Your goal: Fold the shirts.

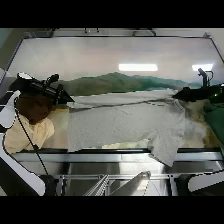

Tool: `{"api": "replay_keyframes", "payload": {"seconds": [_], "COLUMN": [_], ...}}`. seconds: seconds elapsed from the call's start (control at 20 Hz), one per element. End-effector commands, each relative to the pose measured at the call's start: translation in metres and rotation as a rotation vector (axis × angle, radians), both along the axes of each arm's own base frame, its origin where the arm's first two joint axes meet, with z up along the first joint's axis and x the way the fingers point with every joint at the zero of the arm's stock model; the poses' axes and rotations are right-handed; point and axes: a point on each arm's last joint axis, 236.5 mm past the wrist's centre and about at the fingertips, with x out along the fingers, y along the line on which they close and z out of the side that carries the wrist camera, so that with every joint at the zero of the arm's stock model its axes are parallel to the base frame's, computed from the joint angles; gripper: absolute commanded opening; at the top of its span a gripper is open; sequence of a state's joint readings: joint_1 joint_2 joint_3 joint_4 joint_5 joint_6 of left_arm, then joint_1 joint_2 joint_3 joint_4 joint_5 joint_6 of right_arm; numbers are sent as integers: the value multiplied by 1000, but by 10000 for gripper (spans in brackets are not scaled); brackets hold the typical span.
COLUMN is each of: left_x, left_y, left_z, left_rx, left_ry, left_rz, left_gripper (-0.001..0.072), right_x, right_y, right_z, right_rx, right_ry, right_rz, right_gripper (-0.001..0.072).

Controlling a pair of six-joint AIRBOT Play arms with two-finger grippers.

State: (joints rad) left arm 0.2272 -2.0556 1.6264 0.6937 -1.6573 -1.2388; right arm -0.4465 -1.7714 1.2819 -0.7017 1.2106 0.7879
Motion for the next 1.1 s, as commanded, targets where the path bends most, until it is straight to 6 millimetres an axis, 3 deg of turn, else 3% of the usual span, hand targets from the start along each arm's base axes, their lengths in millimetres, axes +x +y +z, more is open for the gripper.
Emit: {"api": "replay_keyframes", "payload": {"seconds": [0.0,0.3,0.35,0.4,0.45,0.6,0.7,0.85,0.95,1.05], "left_x": [10,16,12,8,0,-19,-30,-61,-89,-119], "left_y": [4,6,10,16,25,57,67,59,52,51], "left_z": [-6,20,23,22,22,22,24,17,3,-16], "left_rx": [47,38,49,88,138,322,391,388,382,402], "left_ry": [-35,-76,-54,-9,41,144,139,129,141,186], "left_rz": [23,-25,-36,-36,-52,-81,-79,-75,-71,-47], "left_gripper": [1,3,83,267,291,292,292,292,291,292], "right_x": [-12,-22,-25,-27,-31,-48,-74,-137,-185,-220], "right_y": [-12,-15,-13,-11,-9,-15,-19,-26,-37,-45], "right_z": [-15,-20,-19,-18,-15,4,14,9,1,0], "right_rx": [-83,-98,-88,-74,-61,-29,14,51,31,34], "right_ry": [45,96,106,126,139,204,296,488,584,621], "right_rz": [31,38,42,36,42,17,7,-61,-153,-289], "right_gripper": [17,24,123,315,387,386,382,359,359,365]}}
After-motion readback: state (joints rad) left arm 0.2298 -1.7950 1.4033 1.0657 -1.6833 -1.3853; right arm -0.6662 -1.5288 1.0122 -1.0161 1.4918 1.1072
